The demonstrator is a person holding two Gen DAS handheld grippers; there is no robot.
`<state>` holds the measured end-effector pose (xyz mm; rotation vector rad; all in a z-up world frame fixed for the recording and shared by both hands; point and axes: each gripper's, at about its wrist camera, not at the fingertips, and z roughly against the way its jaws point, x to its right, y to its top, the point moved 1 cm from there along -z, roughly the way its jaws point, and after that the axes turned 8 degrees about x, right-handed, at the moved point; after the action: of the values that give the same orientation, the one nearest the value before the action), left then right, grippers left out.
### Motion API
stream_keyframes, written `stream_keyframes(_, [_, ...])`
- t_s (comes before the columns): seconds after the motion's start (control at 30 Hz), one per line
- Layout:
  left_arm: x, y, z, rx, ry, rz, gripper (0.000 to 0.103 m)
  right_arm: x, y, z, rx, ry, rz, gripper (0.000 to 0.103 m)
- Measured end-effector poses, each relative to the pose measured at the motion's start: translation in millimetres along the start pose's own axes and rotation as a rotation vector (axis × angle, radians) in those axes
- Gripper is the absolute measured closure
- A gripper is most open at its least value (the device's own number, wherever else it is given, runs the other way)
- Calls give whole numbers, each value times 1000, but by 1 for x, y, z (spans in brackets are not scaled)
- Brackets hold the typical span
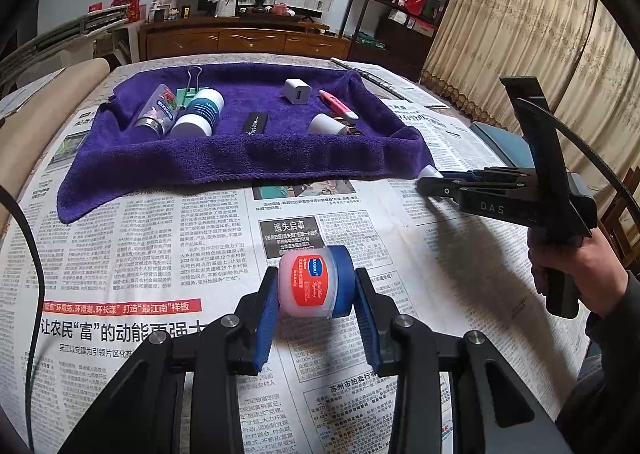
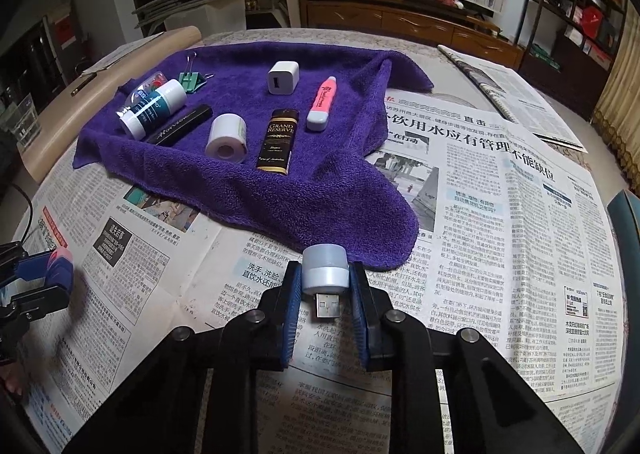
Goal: Organize rigid objects
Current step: 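Carry the Vaseline jar and USB light in both tools onto the towel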
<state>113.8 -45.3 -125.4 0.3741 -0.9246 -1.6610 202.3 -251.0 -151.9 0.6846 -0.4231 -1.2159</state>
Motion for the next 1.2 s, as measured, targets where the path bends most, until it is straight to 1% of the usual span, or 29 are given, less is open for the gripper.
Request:
stream_keyframes(0.27, [-10,10,6,8,13,28,69,5,-1,2,-16,16,-31,79])
stream_keyframes(0.4, [-16,21,7,13,-7,56,69,7,-2,5,-26,30,-52,79])
stream_keyframes(0.53, [-16,38,7,17,11,37,69,8,1,10,-17,41,-74,79])
stream_keyframes(0.67, [-18,60,4,28,11,31,69,7,7,19,15,59,-111,79])
stream_keyframes(0.9, [-19,96,-10,43,13,-13,69,0,30,26,66,97,-148,79])
stream_keyframes(1.03, [-26,111,-23,41,11,-18,69,-3,43,21,66,97,-151,79])
stream_keyframes(1.2, [-41,126,-43,29,13,-11,69,-5,66,6,67,103,-142,79])
